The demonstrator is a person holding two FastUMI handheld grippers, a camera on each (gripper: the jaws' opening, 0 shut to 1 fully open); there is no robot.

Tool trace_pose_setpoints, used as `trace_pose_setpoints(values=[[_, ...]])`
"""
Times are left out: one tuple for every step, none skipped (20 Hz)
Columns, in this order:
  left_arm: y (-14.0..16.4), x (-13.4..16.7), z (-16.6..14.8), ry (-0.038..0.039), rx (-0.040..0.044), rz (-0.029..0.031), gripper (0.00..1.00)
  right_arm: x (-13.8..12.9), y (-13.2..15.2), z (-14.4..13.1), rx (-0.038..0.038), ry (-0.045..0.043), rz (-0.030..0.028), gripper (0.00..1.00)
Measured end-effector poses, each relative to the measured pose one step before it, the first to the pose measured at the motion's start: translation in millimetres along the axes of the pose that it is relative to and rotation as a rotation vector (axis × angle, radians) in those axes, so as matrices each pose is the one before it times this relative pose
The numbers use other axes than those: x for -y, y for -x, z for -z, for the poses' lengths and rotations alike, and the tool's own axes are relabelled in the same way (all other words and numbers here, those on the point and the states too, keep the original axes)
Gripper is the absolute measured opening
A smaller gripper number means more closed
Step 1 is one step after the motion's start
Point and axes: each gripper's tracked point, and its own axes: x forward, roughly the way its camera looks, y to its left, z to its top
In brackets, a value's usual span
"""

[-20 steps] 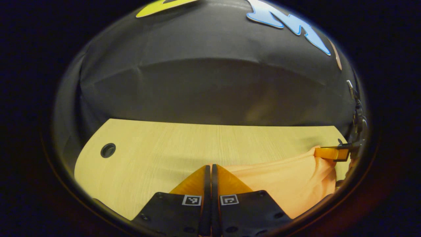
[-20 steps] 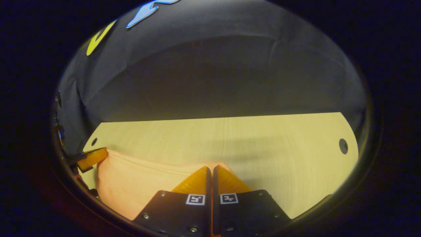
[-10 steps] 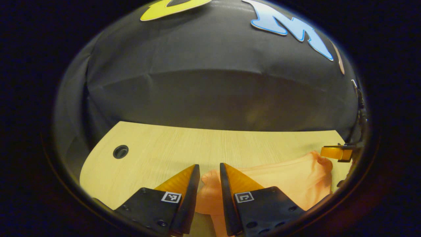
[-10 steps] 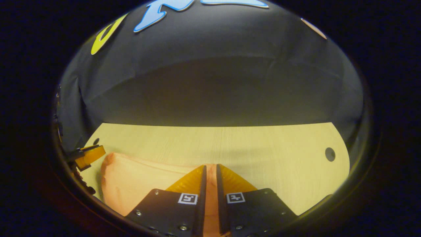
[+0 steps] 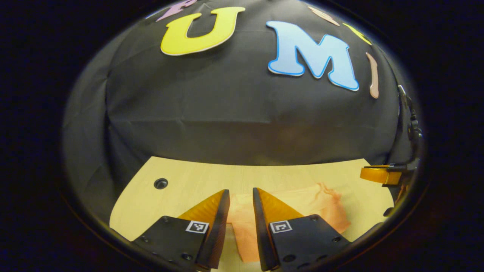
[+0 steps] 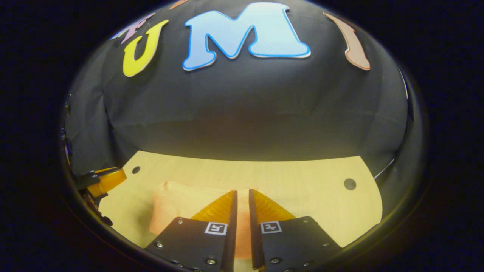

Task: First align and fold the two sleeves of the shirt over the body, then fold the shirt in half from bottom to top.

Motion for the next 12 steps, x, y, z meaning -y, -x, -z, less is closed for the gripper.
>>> trace_pose_setpoints(values=[[16.42,5.32,-6.84,0.00474,0.01341,0.00807,0.45,-5.28,16.76,-1.36,0.01210,0.00082,-0.00320,0.18],[15.35,5.11,-6.38,-0.00180,0.01218,0.00449,0.45,-2.99,16.90,-0.72,0.01037,0.00019,-0.00067,0.17],[15.69,4.65,-4.50,-0.00558,0.01287,0.00195,0.51,-4.33,14.73,-0.47,0.00856,0.00010,-0.00222,0.17],[17.05,4.71,-3.91,-0.00209,0.00865,0.00489,0.51,-5.52,14.85,0.68,0.00963,-0.00445,-0.00342,0.17],[16.60,6.24,-2.54,0.00074,0.00847,0.00626,0.51,-5.06,14.09,0.90,0.01100,-0.00506,-0.00707,0.17],[14.33,4.58,-0.58,-0.00009,0.00377,0.00711,0.39,-4.53,15.04,0.94,0.00657,-0.00525,-0.00701,0.17],[14.22,5.72,0.17,-0.00048,0.00232,0.00762,0.39,-4.72,13.25,2.33,0.00860,-0.00276,-0.00693,0.17],[12.50,5.05,-0.34,-0.00103,0.00237,0.00890,0.39,-4.37,14.50,0.58,0.00981,0.00140,-0.00776,0.17],[12.95,5.04,0.29,-0.00369,0.00170,0.00707,0.39,-1.96,11.79,1.73,0.00905,0.00727,-0.00197,0.17],[13.77,2.41,1.08,-0.00546,0.00310,-0.00190,0.39,-2.18,12.99,0.81,0.00872,0.00609,0.00209,0.17],[13.90,3.08,-0.27,-0.00108,0.00612,0.00098,0.39,-4.23,11.50,-0.43,0.01278,0.00105,-0.00378,0.17],[14.35,3.23,-0.79,0.00103,0.00779,0.00093,0.39,-2.54,12.65,-0.29,0.01241,-0.00277,-0.00312,0.17]])
